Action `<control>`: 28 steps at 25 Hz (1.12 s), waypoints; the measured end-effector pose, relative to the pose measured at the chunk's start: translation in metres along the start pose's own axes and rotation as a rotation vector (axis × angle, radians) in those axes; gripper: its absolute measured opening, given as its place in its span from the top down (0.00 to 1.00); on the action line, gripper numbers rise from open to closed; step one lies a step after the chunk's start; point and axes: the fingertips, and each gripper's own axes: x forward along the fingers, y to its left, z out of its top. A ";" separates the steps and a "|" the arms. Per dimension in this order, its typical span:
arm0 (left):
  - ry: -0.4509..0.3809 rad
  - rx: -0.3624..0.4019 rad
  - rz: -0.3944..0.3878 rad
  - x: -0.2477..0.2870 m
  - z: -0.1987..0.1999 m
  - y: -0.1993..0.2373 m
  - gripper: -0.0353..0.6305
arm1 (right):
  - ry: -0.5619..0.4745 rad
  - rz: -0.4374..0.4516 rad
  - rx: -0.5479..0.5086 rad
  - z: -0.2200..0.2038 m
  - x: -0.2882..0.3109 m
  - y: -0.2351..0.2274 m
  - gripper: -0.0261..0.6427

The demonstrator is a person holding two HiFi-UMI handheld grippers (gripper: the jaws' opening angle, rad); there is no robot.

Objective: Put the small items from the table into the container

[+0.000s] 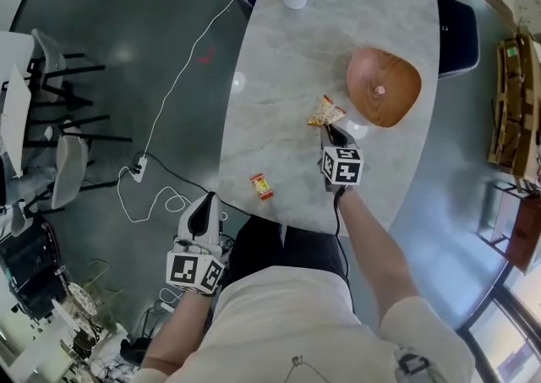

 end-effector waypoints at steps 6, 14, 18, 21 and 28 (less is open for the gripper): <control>-0.070 0.028 -0.112 0.011 0.030 -0.009 0.94 | -0.152 -0.003 0.013 0.052 -0.069 0.025 0.88; -0.222 0.099 -0.353 0.018 0.093 -0.047 0.94 | -0.405 -0.053 -0.006 0.125 -0.213 0.081 0.88; -0.261 0.130 -0.447 0.017 0.112 -0.063 0.94 | -0.478 -0.067 -0.031 0.135 -0.269 0.113 0.88; -0.282 0.148 -0.508 0.018 0.122 -0.077 0.94 | -0.518 -0.083 -0.021 0.134 -0.297 0.124 0.88; -0.297 0.184 -0.628 0.014 0.136 -0.114 0.94 | -0.576 -0.130 0.037 0.123 -0.338 0.128 0.88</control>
